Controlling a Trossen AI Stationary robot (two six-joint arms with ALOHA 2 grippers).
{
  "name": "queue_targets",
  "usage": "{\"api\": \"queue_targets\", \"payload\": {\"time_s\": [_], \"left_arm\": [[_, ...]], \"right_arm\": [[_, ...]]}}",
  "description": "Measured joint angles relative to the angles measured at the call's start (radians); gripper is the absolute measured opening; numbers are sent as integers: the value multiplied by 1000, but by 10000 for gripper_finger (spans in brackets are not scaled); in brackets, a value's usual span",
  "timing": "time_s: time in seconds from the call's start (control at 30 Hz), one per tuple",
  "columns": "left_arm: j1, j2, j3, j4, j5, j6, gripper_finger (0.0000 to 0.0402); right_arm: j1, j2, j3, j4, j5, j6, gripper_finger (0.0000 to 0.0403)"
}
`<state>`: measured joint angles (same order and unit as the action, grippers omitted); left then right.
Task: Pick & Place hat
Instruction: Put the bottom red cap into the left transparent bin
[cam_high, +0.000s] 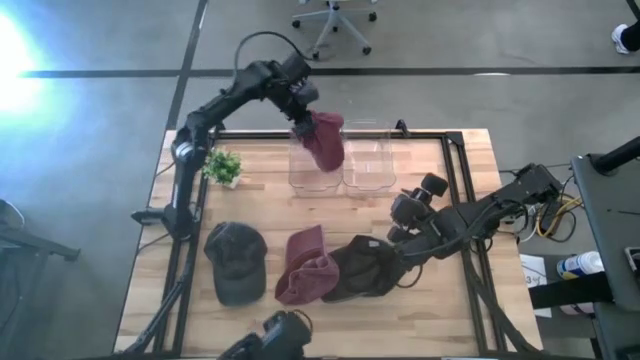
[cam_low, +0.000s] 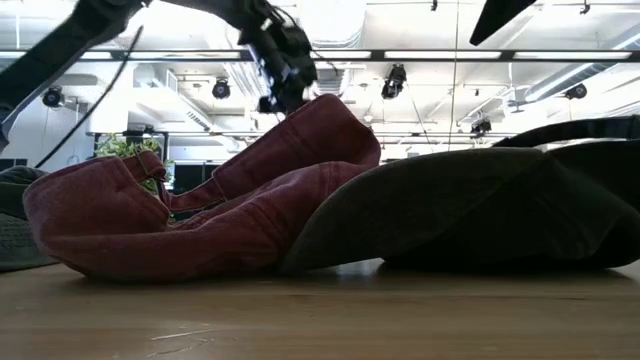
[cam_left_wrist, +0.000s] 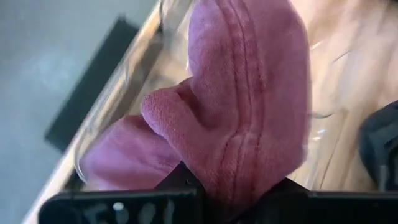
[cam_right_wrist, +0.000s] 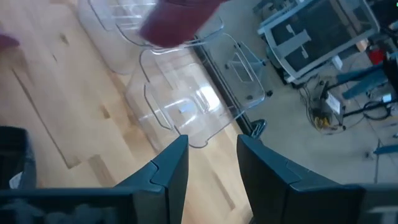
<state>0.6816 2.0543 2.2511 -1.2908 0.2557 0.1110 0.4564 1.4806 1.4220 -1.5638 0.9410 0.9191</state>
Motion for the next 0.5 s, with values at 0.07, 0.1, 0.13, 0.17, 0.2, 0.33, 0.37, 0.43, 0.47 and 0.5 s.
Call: {"api": "queue_targets", "payload": {"time_s": [0.07, 0.1, 0.13, 0.17, 0.2, 0.33, 0.37, 0.43, 0.47, 0.5], "left_arm": [[-14, 20, 11, -34, -47, -7, 33], [-24, 23, 15, -52, -82, -8, 33], [-34, 23, 19, -71, -122, -8, 33], [-43, 23, 21, -89, -165, -5, 33], [-52, 22, 21, -107, -212, -3, 33], [-76, 19, 20, -163, -283, 0, 33], [-81, 17, 20, -171, -283, 1, 33], [-89, 20, 20, -176, -282, 1, 33], [-90, 26, 20, -174, -280, 1, 33], [-93, 37, 20, -168, -276, 1, 33]], "right_arm": [[0, -15, -9, 0, 0, 10, 132], [0, -24, -14, 2, 0, 16, 132], [1, -33, -20, 3, -1, 23, 132], [1, -43, -26, 2, 0, 30, 132], [1, -52, -32, 0, 0, 39, 132], [1, -79, -55, 2, 0, 68, 132], [1, -85, -59, 4, 0, 69, 132], [1, -93, -66, 5, 1, 69, 132], [1, -95, -69, 7, 1, 70, 132], [1, -97, -73, 8, 1, 70, 132]]}}
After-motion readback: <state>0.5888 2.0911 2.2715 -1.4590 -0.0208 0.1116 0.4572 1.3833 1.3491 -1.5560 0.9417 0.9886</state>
